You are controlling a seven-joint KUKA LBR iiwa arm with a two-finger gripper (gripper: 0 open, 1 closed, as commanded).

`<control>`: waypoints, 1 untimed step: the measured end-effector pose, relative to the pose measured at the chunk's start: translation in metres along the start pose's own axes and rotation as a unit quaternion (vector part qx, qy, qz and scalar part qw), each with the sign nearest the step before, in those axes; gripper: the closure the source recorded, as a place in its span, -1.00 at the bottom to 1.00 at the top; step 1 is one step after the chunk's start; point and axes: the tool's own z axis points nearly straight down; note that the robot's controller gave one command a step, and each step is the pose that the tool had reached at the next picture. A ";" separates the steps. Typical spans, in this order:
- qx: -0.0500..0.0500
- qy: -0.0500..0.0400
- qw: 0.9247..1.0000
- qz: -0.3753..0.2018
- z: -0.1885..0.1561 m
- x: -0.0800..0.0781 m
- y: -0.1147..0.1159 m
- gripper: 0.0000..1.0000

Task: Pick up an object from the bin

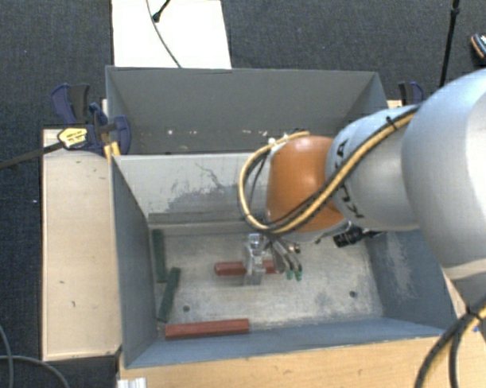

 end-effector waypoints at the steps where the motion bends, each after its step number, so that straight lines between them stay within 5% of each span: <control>1: -0.001 -0.005 1.000 0.009 -0.183 0.033 0.015 1.00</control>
Offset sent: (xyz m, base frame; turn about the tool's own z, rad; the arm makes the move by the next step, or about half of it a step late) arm -0.0345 0.0144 0.1784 0.0197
